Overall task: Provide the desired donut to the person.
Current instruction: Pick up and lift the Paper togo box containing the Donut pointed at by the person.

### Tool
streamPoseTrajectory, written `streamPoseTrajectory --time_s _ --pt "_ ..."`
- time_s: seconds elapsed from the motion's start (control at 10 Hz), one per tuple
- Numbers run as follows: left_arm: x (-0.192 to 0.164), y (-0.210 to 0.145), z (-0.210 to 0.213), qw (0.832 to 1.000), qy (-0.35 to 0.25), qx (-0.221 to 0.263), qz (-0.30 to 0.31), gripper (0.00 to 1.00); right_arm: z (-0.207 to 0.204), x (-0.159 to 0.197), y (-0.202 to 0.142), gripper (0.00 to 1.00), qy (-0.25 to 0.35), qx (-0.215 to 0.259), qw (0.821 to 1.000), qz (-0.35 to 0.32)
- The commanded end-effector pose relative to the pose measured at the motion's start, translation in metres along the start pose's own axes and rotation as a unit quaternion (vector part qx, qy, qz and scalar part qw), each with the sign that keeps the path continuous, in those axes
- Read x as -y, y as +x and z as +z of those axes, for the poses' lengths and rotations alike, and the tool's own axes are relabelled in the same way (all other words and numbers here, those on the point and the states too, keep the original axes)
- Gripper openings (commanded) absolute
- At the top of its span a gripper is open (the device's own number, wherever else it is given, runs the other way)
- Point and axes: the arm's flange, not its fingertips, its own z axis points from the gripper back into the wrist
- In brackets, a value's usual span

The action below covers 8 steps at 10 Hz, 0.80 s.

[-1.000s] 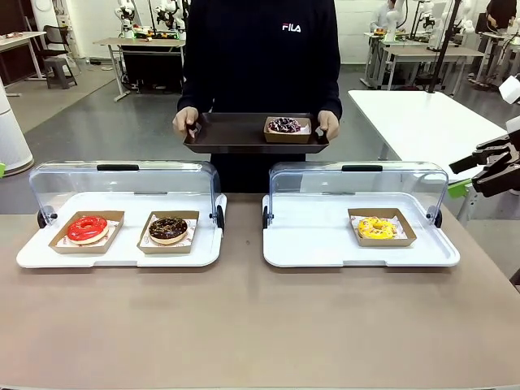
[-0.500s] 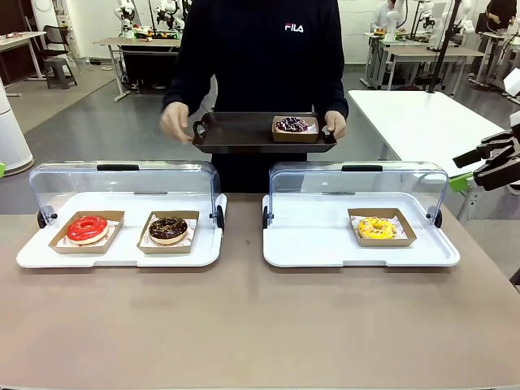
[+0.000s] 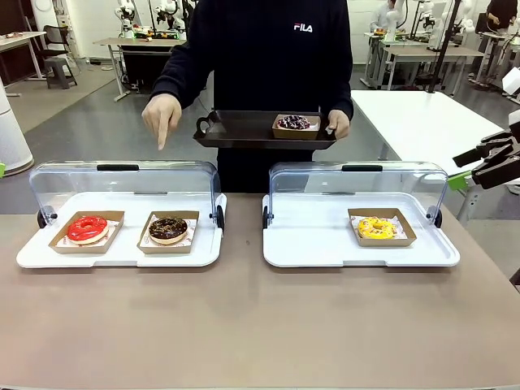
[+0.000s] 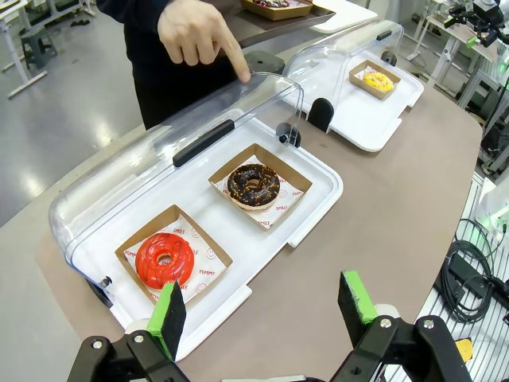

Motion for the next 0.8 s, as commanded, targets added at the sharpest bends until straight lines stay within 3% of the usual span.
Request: streamPoseTrajectory --time_s 0.0,0.7 --pt "-0.002 -0.0018 -0.0005 1.0 -0.007 0.006 -0.008 1.0 0.0007 -0.0001 -0.002 1.0 0.005 0.003 1.0 0.006" --pt "-0.002 -0.0018 -0.0005 1.0 -0.007 0.006 -0.008 1.0 0.0007 -0.0001 -0.002 1.0 0.005 0.003 1.0 0.006"
